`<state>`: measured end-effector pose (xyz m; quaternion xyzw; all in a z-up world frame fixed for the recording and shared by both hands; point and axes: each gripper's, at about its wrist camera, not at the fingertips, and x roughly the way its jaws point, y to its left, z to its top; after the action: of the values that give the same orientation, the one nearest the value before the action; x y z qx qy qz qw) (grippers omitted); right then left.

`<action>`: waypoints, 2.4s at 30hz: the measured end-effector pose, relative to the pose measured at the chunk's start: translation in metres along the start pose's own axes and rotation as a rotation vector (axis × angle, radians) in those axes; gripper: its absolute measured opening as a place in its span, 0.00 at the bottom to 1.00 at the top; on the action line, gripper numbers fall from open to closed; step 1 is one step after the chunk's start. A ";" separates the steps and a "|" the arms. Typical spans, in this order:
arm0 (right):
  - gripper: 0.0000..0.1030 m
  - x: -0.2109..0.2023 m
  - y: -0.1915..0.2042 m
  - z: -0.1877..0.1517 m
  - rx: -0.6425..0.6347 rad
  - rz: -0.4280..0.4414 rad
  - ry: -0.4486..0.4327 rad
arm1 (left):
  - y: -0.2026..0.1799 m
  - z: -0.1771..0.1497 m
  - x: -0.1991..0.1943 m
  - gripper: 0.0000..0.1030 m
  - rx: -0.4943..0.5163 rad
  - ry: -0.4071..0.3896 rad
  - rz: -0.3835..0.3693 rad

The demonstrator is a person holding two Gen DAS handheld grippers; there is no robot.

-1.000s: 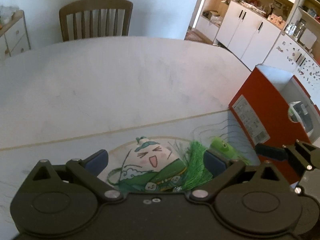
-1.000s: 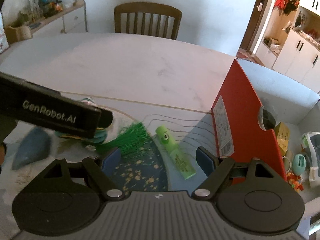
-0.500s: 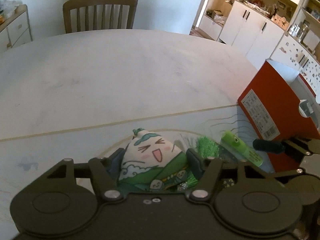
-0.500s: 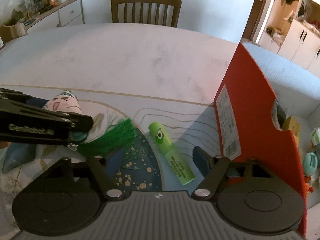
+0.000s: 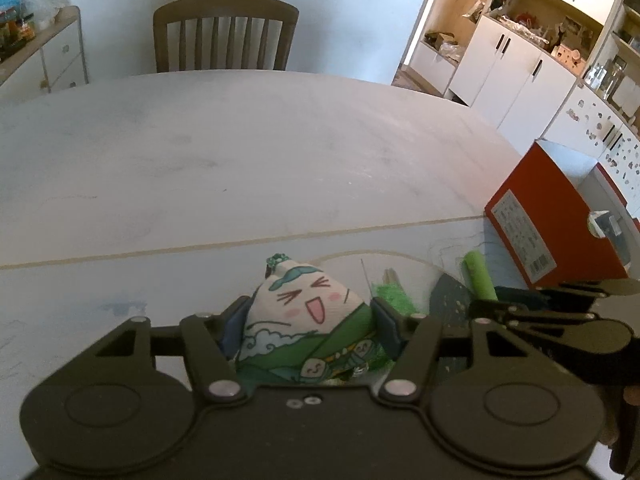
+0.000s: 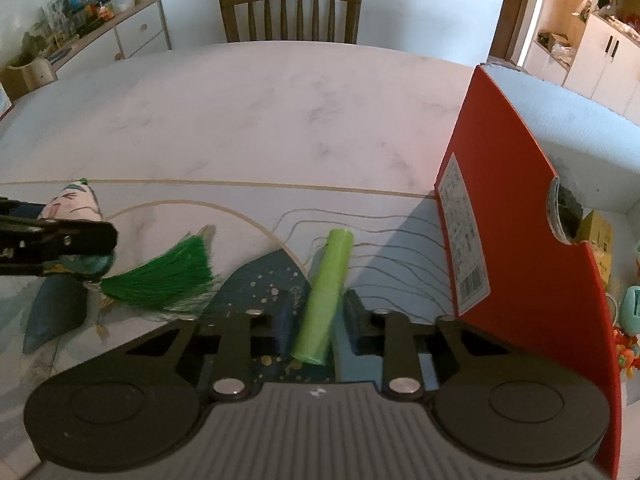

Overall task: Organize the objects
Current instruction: 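Carry the plush pouch and green tube with both grippers over the red box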

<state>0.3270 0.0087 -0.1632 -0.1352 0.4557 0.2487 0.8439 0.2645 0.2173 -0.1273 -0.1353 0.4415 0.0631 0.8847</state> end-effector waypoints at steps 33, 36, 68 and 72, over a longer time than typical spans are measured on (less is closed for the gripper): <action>0.15 -0.187 -0.077 -0.046 0.148 0.125 -0.182 | -0.134 -0.004 -0.122 0.60 0.170 -0.119 -0.162; 0.15 -0.195 -0.096 -0.048 0.154 0.110 -0.199 | -0.155 0.001 -0.123 0.60 0.188 -0.133 -0.166; 0.15 -0.170 -0.276 -0.027 0.156 0.095 -0.227 | -0.331 0.067 -0.045 0.61 0.330 -0.112 -0.089; 0.15 -0.152 -0.280 -0.017 0.124 0.091 -0.201 | -0.340 0.067 -0.022 0.61 0.358 -0.079 -0.054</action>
<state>0.3972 -0.2796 -0.0451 -0.0363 0.3892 0.2706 0.8798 0.3813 -0.0877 -0.0087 0.0151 0.4068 -0.0347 0.9127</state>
